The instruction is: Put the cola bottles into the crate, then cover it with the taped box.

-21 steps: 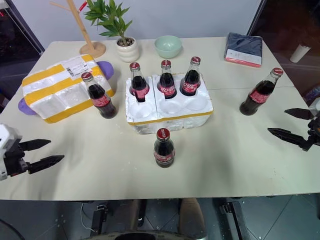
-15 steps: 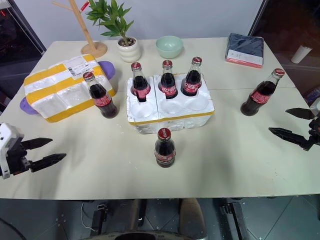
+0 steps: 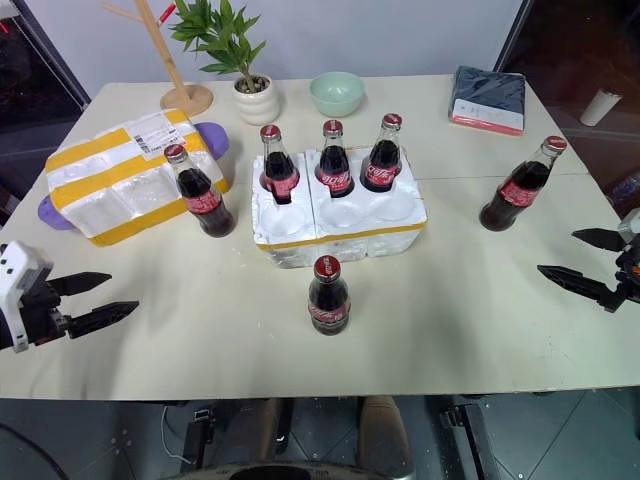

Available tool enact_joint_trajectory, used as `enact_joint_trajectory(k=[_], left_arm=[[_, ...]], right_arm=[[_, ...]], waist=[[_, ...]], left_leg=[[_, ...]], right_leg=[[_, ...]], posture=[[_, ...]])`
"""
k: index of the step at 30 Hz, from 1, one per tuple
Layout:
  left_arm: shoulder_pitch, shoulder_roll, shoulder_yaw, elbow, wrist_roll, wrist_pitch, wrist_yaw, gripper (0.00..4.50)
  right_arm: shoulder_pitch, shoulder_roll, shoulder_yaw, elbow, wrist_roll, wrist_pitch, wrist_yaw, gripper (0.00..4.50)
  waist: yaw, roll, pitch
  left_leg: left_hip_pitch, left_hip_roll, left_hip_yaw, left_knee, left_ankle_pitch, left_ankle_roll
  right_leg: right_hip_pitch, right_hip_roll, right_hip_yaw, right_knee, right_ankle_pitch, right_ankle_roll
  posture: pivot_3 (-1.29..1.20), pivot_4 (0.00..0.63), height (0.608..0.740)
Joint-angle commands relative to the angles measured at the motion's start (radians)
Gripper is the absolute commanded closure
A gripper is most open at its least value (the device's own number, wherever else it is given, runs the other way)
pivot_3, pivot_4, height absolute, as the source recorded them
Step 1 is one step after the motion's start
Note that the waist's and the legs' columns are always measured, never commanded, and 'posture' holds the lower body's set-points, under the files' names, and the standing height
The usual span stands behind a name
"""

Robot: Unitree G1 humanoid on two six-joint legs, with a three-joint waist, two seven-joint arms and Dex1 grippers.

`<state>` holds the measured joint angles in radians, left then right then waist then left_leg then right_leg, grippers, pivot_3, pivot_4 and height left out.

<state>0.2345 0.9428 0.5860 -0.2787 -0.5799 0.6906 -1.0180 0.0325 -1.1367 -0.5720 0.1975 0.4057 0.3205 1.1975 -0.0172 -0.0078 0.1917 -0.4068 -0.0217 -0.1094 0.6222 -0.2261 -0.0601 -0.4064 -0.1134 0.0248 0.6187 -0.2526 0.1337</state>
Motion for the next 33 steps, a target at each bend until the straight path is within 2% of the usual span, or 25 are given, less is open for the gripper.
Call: enact_joint_trajectory(k=[1, 4, 10, 14, 18, 24, 33], left_arm=[[-0.037, -0.013, -0.007, -0.007, -0.006, -0.028, 0.019, 0.02], [-0.113, -0.047, -0.009, 0.015, -0.017, -0.040, 0.068, 0.02], [-0.288, -0.063, -0.053, 0.066, -0.063, -0.003, 0.092, 0.02], [-0.441, -0.059, -0.147, 0.172, -0.038, -0.018, 0.078, 0.02], [-0.605, -0.098, -0.272, 0.313, 0.021, -0.073, 0.064, 0.02], [-0.788, -0.202, -0.399, 0.541, 0.133, -0.201, 0.084, 0.02], [-0.899, -0.277, -0.475, 0.702, 0.211, -0.301, 0.053, 0.02]], right_arm=[[-0.002, -0.006, -0.061, -0.017, 0.014, -0.006, -0.004, 0.00], [-0.010, -0.017, -0.074, -0.028, 0.040, 0.044, 0.005, 0.00], [-0.014, -0.057, -0.189, -0.250, 0.215, 0.286, 0.077, 0.00], [-0.055, -0.084, -0.237, -0.425, 0.369, 0.446, 0.089, 0.00], [-0.108, -0.096, -0.249, -0.573, 0.522, 0.565, 0.059, 0.00], [-0.174, -0.086, -0.251, -0.689, 0.668, 0.656, -0.026, 0.00], [-0.211, -0.084, -0.239, -0.761, 0.814, 0.696, -0.134, 0.00]], waist=[[0.000, 0.000, 0.000], [0.003, 0.000, 0.000], [0.002, 0.000, 0.000], [0.002, 0.000, 0.000], [0.006, 0.000, 0.000], [0.007, -0.002, 0.000], [0.004, -0.003, 0.000]], left_leg=[[0.000, 0.000, 0.000, 0.000, 0.000, 0.000], [0.000, 0.000, 0.000, 0.001, 0.000, 0.000], [0.000, 0.000, 0.000, 0.002, 0.000, 0.000], [0.001, 0.000, 0.000, 0.003, 0.000, 0.000], [0.000, 0.000, -0.001, 0.006, 0.000, 0.000], [0.000, -0.001, -0.002, 0.008, 0.000, 0.000], [0.000, -0.001, -0.002, 0.008, 0.000, 0.000]], right_leg=[[0.000, 0.000, 0.000, 0.000, 0.000, 0.000], [0.001, 0.000, 0.000, 0.000, 0.000, 0.000], [0.001, 0.000, 0.000, 0.002, 0.001, 0.001], [0.001, 0.001, 0.000, 0.004, 0.002, 0.004], [0.001, 0.001, 0.000, 0.006, 0.002, 0.004], [0.002, 0.001, 0.000, 0.006, 0.002, 0.005], [-0.001, 0.001, 0.000, 0.010, 0.003, 0.006]], posture=[[0.00, 0.150, 0.739], [0.00, 0.150, 0.739], [0.00, 0.150, 0.739], [0.00, 0.150, 0.739], [0.00, 0.150, 0.739], [0.00, 0.150, 0.739], [0.00, 0.150, 0.739]])
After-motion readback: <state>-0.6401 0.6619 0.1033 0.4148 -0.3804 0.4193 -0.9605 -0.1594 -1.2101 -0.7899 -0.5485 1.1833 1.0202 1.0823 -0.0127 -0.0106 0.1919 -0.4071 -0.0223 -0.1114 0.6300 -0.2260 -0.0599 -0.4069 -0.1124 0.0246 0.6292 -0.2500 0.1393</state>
